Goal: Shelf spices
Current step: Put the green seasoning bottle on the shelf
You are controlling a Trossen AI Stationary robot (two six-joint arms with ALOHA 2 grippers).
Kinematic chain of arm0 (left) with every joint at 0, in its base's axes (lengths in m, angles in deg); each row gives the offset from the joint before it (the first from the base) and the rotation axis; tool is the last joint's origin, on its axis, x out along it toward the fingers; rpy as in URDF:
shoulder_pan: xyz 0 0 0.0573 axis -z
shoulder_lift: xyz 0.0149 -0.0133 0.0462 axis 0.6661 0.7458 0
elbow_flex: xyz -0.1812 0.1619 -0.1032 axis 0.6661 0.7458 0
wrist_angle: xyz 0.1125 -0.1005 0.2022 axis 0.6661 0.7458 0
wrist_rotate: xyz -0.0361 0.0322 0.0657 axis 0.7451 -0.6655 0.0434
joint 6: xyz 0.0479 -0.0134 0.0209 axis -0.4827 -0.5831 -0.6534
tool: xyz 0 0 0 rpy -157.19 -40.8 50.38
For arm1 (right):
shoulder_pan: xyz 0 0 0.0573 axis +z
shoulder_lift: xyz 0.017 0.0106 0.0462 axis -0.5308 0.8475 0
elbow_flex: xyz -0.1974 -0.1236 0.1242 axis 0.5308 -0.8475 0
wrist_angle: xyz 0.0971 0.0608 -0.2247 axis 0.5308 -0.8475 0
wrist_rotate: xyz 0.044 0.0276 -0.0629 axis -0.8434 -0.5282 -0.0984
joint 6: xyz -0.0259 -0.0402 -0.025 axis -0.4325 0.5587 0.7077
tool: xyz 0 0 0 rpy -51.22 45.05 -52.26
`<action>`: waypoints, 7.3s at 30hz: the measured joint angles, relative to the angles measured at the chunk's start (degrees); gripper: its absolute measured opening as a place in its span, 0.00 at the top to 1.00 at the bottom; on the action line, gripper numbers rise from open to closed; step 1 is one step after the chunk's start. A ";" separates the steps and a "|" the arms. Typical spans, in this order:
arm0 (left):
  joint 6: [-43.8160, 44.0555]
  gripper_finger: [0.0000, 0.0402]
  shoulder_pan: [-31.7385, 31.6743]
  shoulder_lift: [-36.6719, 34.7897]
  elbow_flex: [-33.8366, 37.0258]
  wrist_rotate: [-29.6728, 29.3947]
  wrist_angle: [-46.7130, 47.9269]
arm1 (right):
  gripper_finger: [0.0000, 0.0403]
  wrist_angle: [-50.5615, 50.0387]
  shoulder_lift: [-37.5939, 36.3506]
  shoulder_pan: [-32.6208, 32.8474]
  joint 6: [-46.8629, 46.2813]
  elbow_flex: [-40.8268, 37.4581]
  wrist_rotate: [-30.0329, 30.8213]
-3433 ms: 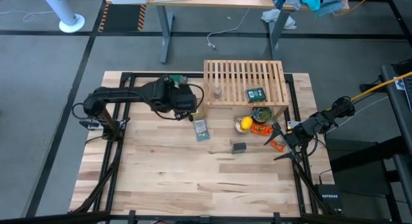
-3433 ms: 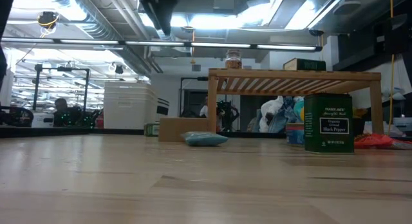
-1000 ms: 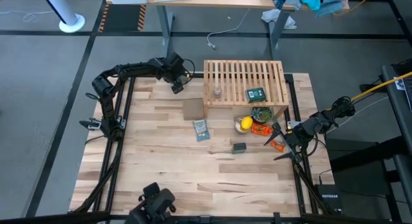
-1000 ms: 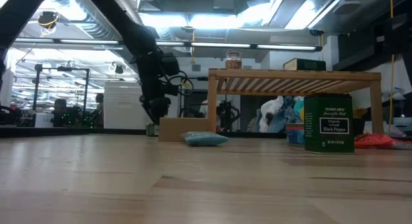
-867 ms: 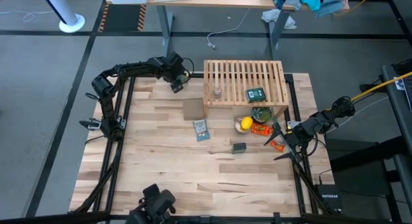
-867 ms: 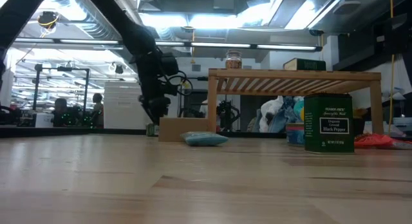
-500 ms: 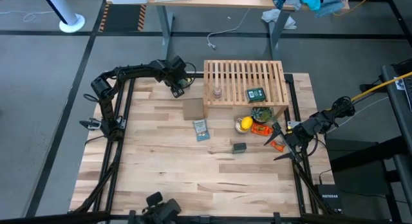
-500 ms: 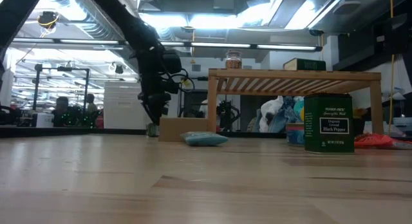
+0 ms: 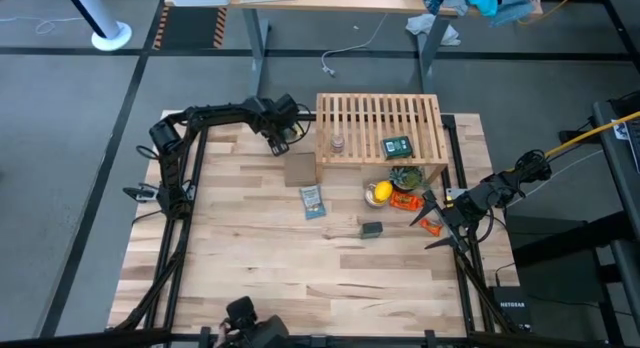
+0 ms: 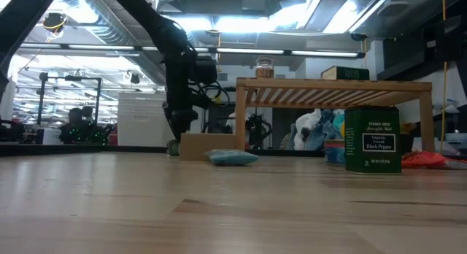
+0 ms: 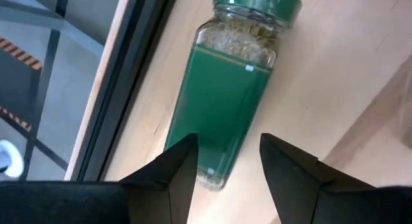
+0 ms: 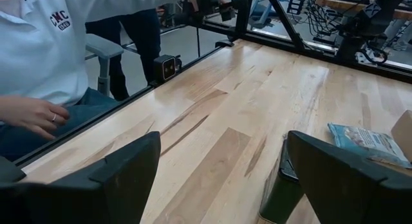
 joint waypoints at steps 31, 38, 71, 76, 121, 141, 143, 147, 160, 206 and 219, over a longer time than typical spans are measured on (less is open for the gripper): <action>-1.82 0.59 -0.27 -2.77 -2.07 -0.76 2.08 | 0.15 0.01 0.02 -0.02 0.00 0.00 0.00; -2.56 0.59 -0.33 -9.11 -2.08 -0.49 -2.46 | 0.15 -0.08 0.02 0.00 -0.02 0.00 -0.01; -1.96 0.59 -0.38 -19.17 -2.11 0.77 -2.50 | 0.15 2.60 0.02 -0.01 6.00 0.00 25.53; -1.31 0.59 -0.37 -19.16 -2.11 0.77 -2.50 | 0.15 6.99 0.02 -0.01 3.18 0.00 24.94; 6.53 0.44 -7.48 0.05 -2.15 5.73 4.35 | 0.15 9.02 0.00 -0.02 -1.51 0.00 30.01; -2.64 0.43 -5.78 0.25 -2.02 14.17 -6.53 | 0.15 8.98 0.00 -0.02 -1.51 0.00 30.00; -2.65 0.43 -5.78 0.25 -2.02 14.48 -7.90 | 0.15 8.98 0.00 -0.01 -1.50 0.01 30.00; -1.36 0.43 -5.78 0.25 -2.02 18.66 -10.15 | 0.15 8.98 0.00 -0.02 -1.50 0.00 30.00; -0.93 0.44 -6.56 0.39 -2.02 19.42 -12.60 | 0.15 8.95 0.01 0.00 -1.49 0.01 30.00; 3.79 0.53 -3.64 4.73 -1.98 14.51 -14.36 | 0.15 8.89 0.02 0.00 -1.54 0.01 29.08; 2.51 0.53 -1.01 -7.12 -2.00 6.17 -12.70 | 0.15 8.27 0.02 0.00 -3.08 0.02 29.07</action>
